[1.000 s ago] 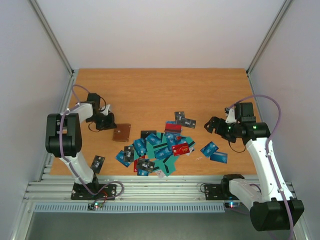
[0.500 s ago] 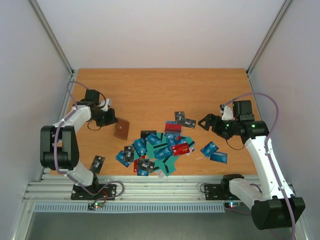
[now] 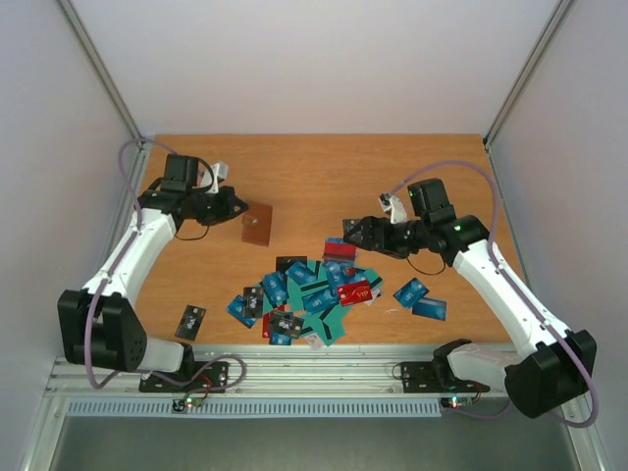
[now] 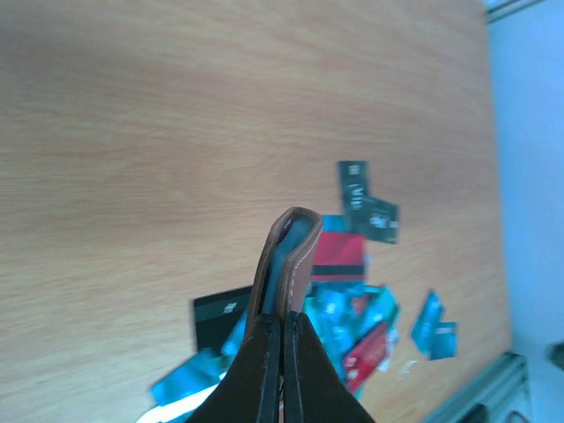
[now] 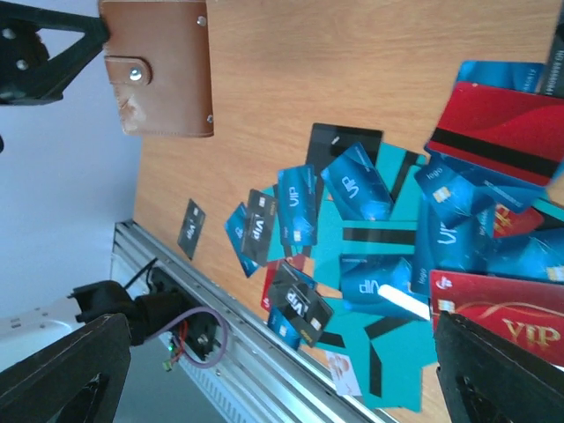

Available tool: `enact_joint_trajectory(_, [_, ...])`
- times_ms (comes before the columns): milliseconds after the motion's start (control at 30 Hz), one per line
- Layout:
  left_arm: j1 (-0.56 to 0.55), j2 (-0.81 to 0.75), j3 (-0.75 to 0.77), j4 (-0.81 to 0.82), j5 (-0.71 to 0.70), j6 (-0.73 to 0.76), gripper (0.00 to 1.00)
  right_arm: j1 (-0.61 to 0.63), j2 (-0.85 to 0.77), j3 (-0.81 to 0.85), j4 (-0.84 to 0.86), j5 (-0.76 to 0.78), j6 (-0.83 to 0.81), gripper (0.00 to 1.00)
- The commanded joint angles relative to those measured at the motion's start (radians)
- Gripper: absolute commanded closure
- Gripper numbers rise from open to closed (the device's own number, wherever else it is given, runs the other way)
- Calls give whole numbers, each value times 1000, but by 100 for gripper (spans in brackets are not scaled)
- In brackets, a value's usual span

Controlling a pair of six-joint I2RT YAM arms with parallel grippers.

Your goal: Put the credit cards into the card holder

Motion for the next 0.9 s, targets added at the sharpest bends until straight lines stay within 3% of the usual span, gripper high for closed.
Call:
enact_joint_trajectory(0, [-58, -54, 53, 97, 87, -168, 100, 18, 36, 48, 103, -62, 44, 5])
enact_joint_trajectory(300, [-148, -105, 25, 365, 215, -473, 100, 40, 106, 114, 235, -193, 110, 6])
enact_joint_trajectory(600, [-191, -127, 22, 558, 287, -662, 100, 44, 169, 196, 322, -273, 172, 8])
enact_joint_trajectory(867, [-218, -124, 2, 769, 333, -819, 100, 44, 223, 268, 434, -338, 271, 18])
